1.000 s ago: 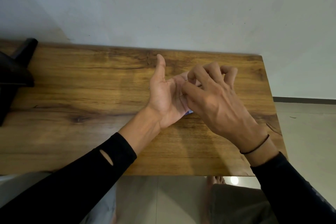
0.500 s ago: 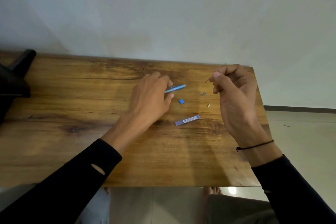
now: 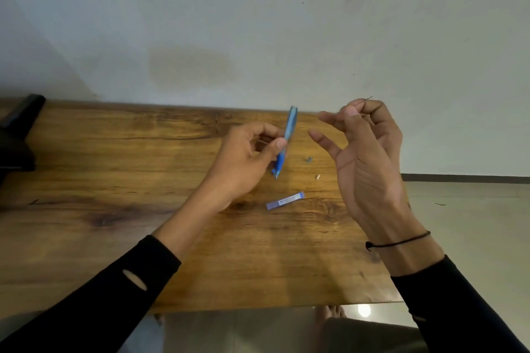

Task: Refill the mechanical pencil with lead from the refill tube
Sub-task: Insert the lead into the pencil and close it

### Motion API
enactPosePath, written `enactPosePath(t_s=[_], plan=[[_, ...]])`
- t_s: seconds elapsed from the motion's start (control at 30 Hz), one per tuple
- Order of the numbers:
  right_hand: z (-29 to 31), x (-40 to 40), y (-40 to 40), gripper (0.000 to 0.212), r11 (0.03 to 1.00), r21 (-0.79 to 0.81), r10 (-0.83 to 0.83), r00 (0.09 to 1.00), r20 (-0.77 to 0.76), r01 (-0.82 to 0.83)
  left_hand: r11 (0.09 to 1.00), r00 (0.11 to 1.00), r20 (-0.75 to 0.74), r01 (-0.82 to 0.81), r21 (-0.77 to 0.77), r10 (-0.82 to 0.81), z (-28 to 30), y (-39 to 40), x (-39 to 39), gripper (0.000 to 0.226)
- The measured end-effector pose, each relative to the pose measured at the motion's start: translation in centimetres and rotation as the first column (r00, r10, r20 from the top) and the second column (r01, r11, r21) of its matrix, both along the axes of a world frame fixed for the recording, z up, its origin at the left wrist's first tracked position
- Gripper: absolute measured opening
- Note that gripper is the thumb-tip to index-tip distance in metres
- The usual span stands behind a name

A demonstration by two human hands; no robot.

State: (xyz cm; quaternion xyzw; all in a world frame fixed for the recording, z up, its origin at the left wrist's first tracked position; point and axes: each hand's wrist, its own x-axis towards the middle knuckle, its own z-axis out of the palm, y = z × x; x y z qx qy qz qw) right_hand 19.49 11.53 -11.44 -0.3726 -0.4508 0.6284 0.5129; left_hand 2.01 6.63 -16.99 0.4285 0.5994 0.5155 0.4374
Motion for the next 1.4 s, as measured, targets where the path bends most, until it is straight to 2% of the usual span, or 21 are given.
enactPosePath(t_s=[0.07, 0.2, 0.37, 0.5, 0.97, 1.4], plan=[[1.0, 0.1, 0.0, 0.006, 0.999, 0.046, -0.018, 1.0, -0.002, 0.018, 0.996, 0.997, 0.024, 0.076, 0.05, -0.077, -0.1, -0.4, 1.0, 0.015], [2.1, 0.6, -0.2, 0.006, 0.986, 0.163, -0.033, 0.995, 0.093, 0.017, 0.985, 0.989, -0.054, 0.142, 0.1, -0.137, 0.0, -1.1, 1.9, 0.01], [2.7, 0.6, -0.7, 0.002, 0.967, 0.254, -0.043, 0.979, 0.201, -0.01, 0.977, 0.983, -0.128, 0.152, 0.149, -0.133, 0.7, -1.6, 2.3, 0.025], [3.0, 0.7, -0.8, 0.002, 0.961, 0.276, -0.049, 0.973, 0.226, -0.016, 0.975, 0.976, -0.183, 0.151, 0.163, -0.121, 1.1, -1.7, 2.1, 0.025], [3.0, 0.4, -1.3, 0.006, 0.954, 0.299, -0.081, 0.96, 0.268, -0.003, 0.972, 0.969, -0.22, 0.155, 0.178, -0.115, 0.7, -1.8, 1.8, 0.023], [2.4, 0.7, -1.0, 0.004, 0.949, 0.316, -0.112, 0.924, 0.365, -0.009, 0.973, 0.969, -0.217, 0.154, 0.172, -0.115, 0.4, -1.9, 2.0, 0.009]])
